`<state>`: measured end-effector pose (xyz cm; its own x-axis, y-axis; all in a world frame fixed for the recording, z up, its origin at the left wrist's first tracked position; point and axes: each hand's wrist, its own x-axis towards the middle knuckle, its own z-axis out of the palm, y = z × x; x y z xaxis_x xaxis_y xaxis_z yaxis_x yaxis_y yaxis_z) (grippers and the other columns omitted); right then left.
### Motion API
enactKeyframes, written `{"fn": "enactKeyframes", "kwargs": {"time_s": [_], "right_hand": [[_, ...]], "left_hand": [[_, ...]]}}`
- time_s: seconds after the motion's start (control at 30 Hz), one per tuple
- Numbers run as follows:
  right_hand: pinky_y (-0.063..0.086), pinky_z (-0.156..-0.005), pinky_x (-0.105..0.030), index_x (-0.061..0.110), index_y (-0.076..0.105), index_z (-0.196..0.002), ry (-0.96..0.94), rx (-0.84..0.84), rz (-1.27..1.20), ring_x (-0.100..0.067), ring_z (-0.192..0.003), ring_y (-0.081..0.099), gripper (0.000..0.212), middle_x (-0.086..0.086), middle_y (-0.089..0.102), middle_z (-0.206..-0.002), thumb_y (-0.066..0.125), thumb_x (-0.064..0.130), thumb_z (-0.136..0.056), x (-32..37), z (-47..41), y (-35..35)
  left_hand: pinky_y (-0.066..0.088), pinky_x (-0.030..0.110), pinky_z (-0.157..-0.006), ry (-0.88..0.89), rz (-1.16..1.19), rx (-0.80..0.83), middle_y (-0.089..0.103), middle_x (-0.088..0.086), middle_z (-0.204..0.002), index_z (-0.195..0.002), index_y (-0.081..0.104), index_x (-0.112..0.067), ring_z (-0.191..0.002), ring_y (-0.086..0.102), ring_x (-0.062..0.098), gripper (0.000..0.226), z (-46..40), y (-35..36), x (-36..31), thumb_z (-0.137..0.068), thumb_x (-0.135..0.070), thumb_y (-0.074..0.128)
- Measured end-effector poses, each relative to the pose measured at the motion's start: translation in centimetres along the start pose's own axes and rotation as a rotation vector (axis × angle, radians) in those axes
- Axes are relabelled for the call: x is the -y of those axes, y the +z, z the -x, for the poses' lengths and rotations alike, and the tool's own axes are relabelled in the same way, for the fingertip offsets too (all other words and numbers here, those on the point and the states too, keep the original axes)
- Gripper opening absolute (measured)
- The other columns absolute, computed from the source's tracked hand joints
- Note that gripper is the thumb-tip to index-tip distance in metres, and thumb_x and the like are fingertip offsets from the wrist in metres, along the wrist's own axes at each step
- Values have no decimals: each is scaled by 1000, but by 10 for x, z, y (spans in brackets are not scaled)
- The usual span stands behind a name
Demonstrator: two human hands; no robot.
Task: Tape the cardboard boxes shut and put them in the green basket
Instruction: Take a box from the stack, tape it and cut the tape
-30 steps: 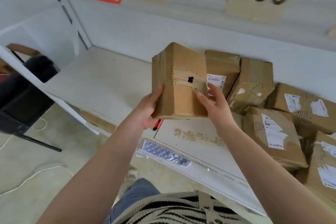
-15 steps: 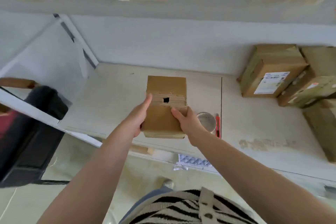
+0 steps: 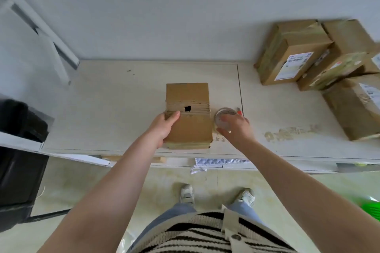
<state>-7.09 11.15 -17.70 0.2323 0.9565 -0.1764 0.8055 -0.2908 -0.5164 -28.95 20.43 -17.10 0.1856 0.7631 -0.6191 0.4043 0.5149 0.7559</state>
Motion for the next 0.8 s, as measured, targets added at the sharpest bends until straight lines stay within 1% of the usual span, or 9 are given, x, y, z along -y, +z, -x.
{"fn": "enactKeyframes", "kwargs": {"time_s": [0.07,0.17,0.23,0.33,0.43,0.5,0.6,0.67,0.8], "right_hand": [[27,-110,-34,20,69,-112,-2,64,138,-29,-121,53,23,-5,70,-110,68,21,-89,-11,-2,2],[46,-86,-35,18,73,-105,85,-81,53,-36,-106,58,16,-10,72,-99,62,20,-93,-18,-9,-7],[47,-70,-31,16,73,-104,142,-191,-87,-28,-96,62,17,-7,72,-96,59,20,-94,-19,-14,-22],[39,-70,-23,14,71,-106,137,-307,-285,-15,-87,61,16,3,68,-92,60,14,-93,-16,-18,-50],[40,-68,-11,18,70,-102,75,-307,-407,-9,-87,62,15,9,67,-91,61,11,-92,-6,-15,-73],[39,-64,-5,25,69,-96,5,-255,-396,0,-85,61,15,15,68,-89,62,12,-92,2,-10,-82],[40,-65,-10,29,68,-91,-96,-205,-401,7,-87,60,18,20,68,-87,62,12,-91,14,-2,-86],[40,-69,-5,25,68,-93,-165,-182,-405,12,-89,59,16,22,68,-87,63,10,-92,22,3,-85],[41,-72,-9,16,62,-96,-242,-139,-437,0,-86,61,12,9,67,-87,54,7,-96,32,4,-80]], "left_hand": [[29,37,-101,-3,-7,7,49,0,-144,-140,48,-20,-137,39,25,55,-5,3,-1,-96,-51,52],[26,34,-99,-2,-1,2,49,-4,-141,-139,49,-21,-137,38,22,53,-9,10,-2,-96,-51,53],[28,34,-104,6,12,15,51,-4,-141,-137,50,-21,-134,42,20,50,-10,19,-3,-96,-49,53],[38,36,-108,25,42,78,53,5,-143,-141,45,-18,-127,51,22,50,-9,36,-13,-98,-42,53],[27,44,-117,42,-231,-17,24,13,-160,-157,8,-15,-146,27,29,81,-6,53,-27,-97,-46,53],[14,41,-122,217,-361,-167,7,12,-164,-157,1,-12,-151,7,25,82,4,58,-41,-99,-43,50],[24,26,-117,486,-161,-39,26,0,-159,-156,14,-18,-145,26,9,78,20,62,-60,-95,-48,52],[42,11,-97,505,-39,114,50,-7,-140,-152,32,-19,-123,51,-4,76,30,62,-70,-88,-49,61],[52,19,-88,538,38,38,65,-4,-120,-127,58,-18,-108,63,4,52,31,58,-76,-81,-31,78]]}}
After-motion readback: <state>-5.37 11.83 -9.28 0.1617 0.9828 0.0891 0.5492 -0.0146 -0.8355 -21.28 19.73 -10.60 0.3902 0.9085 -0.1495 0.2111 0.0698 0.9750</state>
